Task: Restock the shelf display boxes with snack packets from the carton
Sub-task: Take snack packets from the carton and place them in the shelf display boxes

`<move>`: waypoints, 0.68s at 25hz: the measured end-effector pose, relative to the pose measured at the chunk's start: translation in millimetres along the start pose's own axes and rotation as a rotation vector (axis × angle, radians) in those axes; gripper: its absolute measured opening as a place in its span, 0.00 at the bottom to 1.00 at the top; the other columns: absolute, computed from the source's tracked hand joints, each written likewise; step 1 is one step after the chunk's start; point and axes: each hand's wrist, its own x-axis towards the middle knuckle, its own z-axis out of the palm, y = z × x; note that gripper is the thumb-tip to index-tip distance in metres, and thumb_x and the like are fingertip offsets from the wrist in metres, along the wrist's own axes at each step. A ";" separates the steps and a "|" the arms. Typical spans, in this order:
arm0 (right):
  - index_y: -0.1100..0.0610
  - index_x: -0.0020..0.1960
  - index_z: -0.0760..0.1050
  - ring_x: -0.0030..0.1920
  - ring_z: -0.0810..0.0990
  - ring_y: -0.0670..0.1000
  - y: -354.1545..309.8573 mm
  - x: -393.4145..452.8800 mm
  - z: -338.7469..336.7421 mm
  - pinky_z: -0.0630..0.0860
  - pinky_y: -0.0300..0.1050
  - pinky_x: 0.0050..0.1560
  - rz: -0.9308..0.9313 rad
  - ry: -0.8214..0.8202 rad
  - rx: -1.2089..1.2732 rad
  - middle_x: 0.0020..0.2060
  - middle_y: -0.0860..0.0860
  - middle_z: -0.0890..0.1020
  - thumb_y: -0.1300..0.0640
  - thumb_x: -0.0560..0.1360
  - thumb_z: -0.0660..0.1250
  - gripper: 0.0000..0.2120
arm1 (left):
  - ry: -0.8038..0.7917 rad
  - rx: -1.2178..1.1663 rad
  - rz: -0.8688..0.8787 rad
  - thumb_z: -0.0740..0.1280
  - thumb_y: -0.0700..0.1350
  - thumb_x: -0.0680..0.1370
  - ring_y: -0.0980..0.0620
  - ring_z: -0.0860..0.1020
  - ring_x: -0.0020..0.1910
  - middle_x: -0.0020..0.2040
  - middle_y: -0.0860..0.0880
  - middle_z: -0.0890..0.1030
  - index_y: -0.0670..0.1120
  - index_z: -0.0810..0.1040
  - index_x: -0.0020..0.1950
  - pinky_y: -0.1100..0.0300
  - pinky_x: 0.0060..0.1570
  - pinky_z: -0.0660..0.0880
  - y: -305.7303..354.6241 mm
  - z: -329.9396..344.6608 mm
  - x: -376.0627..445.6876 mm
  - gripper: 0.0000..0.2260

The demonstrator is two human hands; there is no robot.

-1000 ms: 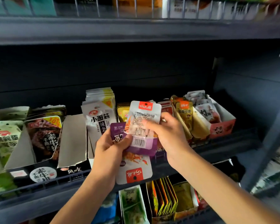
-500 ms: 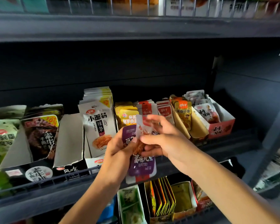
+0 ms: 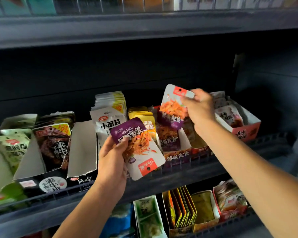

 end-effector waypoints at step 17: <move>0.59 0.58 0.78 0.36 0.82 0.52 -6.5 -100.2 -32.0 0.77 0.42 0.31 0.333 -0.784 0.071 0.47 0.55 0.86 0.59 0.74 0.72 0.13 | -0.054 0.016 0.070 0.70 0.34 0.76 0.49 0.84 0.41 0.45 0.45 0.84 0.42 0.76 0.51 0.60 0.37 0.81 -10.5 4.3 -4.2 0.07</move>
